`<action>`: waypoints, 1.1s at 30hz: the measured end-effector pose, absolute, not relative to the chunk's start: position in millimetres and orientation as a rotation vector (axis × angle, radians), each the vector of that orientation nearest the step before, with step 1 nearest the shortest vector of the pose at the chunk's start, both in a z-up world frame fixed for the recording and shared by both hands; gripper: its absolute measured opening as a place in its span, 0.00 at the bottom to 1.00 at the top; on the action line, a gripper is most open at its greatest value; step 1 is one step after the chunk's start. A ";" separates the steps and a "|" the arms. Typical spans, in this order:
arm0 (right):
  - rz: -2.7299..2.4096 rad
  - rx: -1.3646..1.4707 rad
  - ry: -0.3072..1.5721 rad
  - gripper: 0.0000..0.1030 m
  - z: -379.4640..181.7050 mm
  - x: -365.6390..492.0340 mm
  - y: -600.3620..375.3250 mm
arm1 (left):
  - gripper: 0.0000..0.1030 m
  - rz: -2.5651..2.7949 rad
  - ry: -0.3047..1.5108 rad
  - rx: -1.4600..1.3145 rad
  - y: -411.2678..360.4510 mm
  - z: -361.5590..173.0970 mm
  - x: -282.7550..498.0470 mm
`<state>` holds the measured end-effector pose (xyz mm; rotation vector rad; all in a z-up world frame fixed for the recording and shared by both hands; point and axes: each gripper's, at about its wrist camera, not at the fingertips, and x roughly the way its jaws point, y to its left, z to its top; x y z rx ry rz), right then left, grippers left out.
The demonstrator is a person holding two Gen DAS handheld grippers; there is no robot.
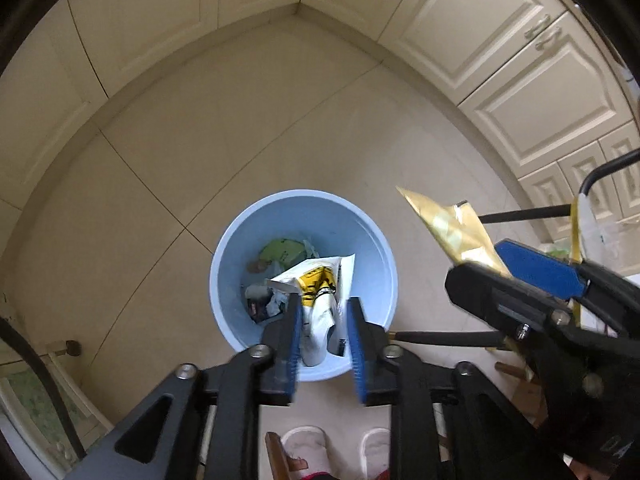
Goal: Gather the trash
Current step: 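Carry the white and gold packets over the blue bin and open both tools, then move both tools back from the bin to the table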
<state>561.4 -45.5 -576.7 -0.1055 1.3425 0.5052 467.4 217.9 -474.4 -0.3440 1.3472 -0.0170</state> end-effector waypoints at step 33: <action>0.590 -0.117 0.949 0.95 -371.6 488.4 -56.6 | 0.62 0.253 0.885 -0.326 227.4 -241.0 336.7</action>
